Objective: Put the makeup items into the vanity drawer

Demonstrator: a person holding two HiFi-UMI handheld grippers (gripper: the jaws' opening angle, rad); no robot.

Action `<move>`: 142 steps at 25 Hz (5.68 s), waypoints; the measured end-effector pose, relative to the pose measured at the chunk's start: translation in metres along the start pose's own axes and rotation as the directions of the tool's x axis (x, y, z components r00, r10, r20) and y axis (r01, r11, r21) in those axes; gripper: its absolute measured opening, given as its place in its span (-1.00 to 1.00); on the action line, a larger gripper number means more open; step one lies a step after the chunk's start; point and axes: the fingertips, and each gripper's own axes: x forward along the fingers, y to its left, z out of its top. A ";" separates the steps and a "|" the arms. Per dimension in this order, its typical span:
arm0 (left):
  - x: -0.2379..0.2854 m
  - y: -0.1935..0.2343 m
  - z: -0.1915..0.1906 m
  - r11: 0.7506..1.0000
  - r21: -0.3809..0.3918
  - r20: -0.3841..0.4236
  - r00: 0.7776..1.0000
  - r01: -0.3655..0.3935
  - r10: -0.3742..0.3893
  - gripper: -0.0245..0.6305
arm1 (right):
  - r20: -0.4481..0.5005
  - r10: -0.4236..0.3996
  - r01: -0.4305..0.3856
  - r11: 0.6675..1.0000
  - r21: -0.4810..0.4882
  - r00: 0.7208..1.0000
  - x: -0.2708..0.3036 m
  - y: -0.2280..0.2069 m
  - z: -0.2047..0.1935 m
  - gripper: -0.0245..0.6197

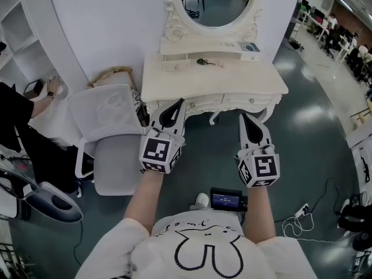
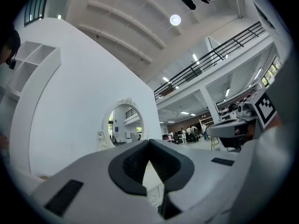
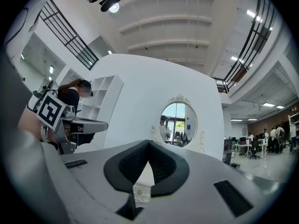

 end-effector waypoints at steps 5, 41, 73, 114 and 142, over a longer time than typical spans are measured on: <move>0.045 -0.006 -0.002 0.999 0.009 0.000 0.999 -0.040 0.040 -0.91 | 0.001 0.053 -0.053 0.999 0.007 0.999 0.029 -0.040 -0.010 -0.86; 0.308 0.109 -0.097 0.999 -0.029 -0.085 0.996 -0.033 0.030 -0.91 | -0.073 0.067 -0.064 0.997 0.037 0.995 0.290 -0.171 -0.109 -0.86; 0.461 0.172 -0.210 0.984 -0.133 -0.270 0.960 -0.119 0.079 -0.91 | -0.290 0.239 -0.189 0.963 0.190 0.927 0.443 -0.249 -0.237 -0.77; 0.476 0.169 -0.332 0.944 -0.226 -0.487 0.867 -0.241 0.104 -0.91 | -0.628 0.413 -0.251 0.909 0.334 0.660 0.456 -0.229 -0.416 -0.40; 0.486 0.181 -0.238 0.962 -0.148 -0.333 0.927 -0.230 0.171 -0.91 | -0.449 0.331 -0.252 0.941 0.228 0.830 0.482 -0.268 -0.299 -0.42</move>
